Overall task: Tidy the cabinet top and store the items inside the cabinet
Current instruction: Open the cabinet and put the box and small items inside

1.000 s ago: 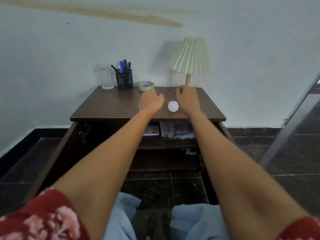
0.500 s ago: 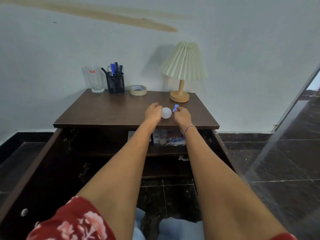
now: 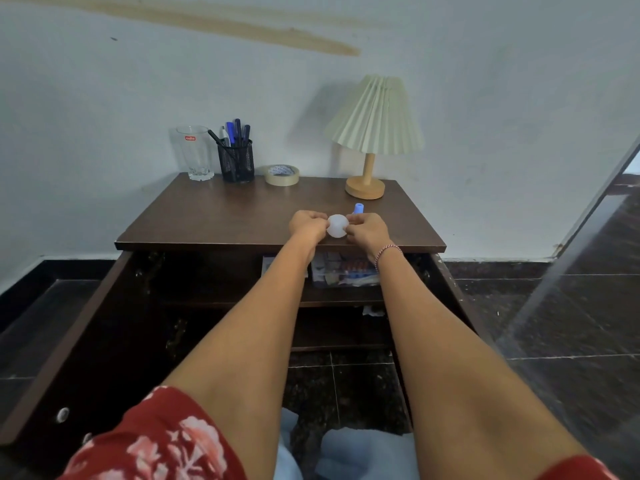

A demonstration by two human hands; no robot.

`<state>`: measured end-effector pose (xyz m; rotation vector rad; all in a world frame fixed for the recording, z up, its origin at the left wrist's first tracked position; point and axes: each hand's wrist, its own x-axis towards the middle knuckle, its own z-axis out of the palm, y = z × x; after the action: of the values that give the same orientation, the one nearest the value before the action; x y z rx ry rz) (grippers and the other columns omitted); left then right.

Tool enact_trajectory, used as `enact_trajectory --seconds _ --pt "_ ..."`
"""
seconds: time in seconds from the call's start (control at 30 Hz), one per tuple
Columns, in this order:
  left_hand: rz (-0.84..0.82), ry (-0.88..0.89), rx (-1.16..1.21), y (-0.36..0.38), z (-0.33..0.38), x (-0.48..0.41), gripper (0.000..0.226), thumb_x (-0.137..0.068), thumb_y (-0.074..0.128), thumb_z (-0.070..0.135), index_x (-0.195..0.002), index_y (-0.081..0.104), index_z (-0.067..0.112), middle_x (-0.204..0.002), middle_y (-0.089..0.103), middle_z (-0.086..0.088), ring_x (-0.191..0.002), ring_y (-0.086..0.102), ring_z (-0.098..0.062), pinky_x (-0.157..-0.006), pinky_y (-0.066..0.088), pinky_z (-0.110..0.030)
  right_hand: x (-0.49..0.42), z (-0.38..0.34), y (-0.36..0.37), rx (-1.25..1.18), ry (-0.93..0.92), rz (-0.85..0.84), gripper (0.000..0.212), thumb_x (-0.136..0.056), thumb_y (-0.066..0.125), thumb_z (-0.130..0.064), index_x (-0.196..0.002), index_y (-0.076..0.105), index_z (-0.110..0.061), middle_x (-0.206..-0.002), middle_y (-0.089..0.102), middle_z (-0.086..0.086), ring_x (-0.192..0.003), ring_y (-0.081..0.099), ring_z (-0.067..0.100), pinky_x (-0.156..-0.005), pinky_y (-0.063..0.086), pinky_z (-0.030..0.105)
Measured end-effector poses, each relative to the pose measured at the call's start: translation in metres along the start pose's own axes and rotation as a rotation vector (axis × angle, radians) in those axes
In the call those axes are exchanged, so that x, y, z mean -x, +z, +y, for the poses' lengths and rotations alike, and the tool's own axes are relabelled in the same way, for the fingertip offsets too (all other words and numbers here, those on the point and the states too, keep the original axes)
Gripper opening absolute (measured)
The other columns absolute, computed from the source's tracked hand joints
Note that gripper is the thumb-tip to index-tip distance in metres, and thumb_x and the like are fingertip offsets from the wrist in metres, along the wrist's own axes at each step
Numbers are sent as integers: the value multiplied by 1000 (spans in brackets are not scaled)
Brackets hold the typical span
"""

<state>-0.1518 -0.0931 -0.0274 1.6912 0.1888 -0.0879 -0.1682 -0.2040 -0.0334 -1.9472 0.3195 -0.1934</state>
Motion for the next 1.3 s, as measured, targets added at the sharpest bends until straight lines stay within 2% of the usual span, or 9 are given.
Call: enact_trajectory --seconds 0.2,0.37,0.53,0.63,0.73,0.83,0.97,1.17,1.3 --pt "-53 -28 42 -27 -1 18 24 -86 63 -1 -110 65 -1 -118 63 -19 -106 64 -27 -90 54 -32 25 -10 -5 -168 38 -180 40 -86 65 -5 -124 57 1 -127 59 16 -115 59 26 -93 53 35" --pt "-168 -64 136 -56 -3 39 28 -84 63 -6 -112 61 -10 -117 63 -25 -105 65 -30 -81 53 -25 46 -13 -9 -194 27 -309 45 -84 67 -6 -126 55 5 -127 59 18 -116 59 26 -97 50 33" --pt "-254 -109 139 -83 -6 51 15 -80 68 -5 -95 66 -5 -113 66 -23 -85 68 -22 -64 58 -20 57 -16 -7 -207 29 -410 44 -83 69 -8 -123 57 6 -125 61 20 -104 61 19 -91 52 28" --pt "-267 -133 88 -96 -8 54 17 -79 70 -4 -95 66 -5 -111 66 -23 -84 69 -22 -64 59 -22 62 -18 -2 -201 77 -480 43 -83 69 -8 -123 58 6 -116 65 18 -94 65 16 -77 57 19" --pt "-241 -136 -13 -97 -7 55 24 -79 68 -5 -102 63 -10 -112 65 -25 -92 68 -28 -75 57 -27 67 -23 6 -175 127 -517 41 -83 68 -3 -120 57 9 -114 65 20 -83 65 15 -66 59 18" --pt "-206 -141 -34 -98 -9 57 30 -81 66 -7 -109 60 -14 -113 64 -26 -99 67 -31 -80 55 -30 66 -31 12 -112 126 -525 40 -83 65 2 -120 55 13 -121 60 26 -84 65 20 -71 59 22" --pt "-182 -193 -18 -108 -30 54 29 -81 67 -4 -109 64 -8 -111 66 -22 -90 68 -24 -70 56 -25 72 -19 33 -13 138 -479 39 -85 65 -1 -121 57 8 -123 61 23 -113 61 30 -100 49 37" --pt "-68 -222 20 -116 -77 36 31 -79 71 0 -110 65 -5 -114 66 -20 -99 68 -26 -77 55 -26 70 24 81 -93 152 -381 38 -84 67 -4 -121 59 3 -122 62 19 -111 62 26 -89 53 29" --pt "55 -217 60 -120 -106 13 26 -83 69 6 -107 66 0 -112 67 -16 -95 67 -20 -76 56 -27 55 46 115 -120 141 -395 42 -88 64 -9 -128 54 -1 -126 60 16 -113 61 24 -98 51 32"
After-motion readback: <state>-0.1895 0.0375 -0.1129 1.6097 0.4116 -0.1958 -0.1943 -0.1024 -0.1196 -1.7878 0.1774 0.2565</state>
